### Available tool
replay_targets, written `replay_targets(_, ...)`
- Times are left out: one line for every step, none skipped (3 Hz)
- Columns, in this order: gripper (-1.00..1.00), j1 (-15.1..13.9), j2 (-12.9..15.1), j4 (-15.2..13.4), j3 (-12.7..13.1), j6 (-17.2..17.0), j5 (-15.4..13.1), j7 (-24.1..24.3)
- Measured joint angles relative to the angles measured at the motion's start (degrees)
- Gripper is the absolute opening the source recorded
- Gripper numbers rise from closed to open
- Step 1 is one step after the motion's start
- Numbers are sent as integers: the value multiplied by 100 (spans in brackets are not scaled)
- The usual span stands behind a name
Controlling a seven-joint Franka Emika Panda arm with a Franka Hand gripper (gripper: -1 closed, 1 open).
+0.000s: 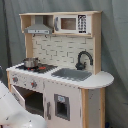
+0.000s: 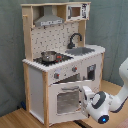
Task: Play with the kitchen
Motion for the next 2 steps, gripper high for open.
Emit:
replay_targets(100,-37,-2,-77,-305,326,-391,76)
replay_targets(100,-287,-156,-111,-309,731,-596,305)
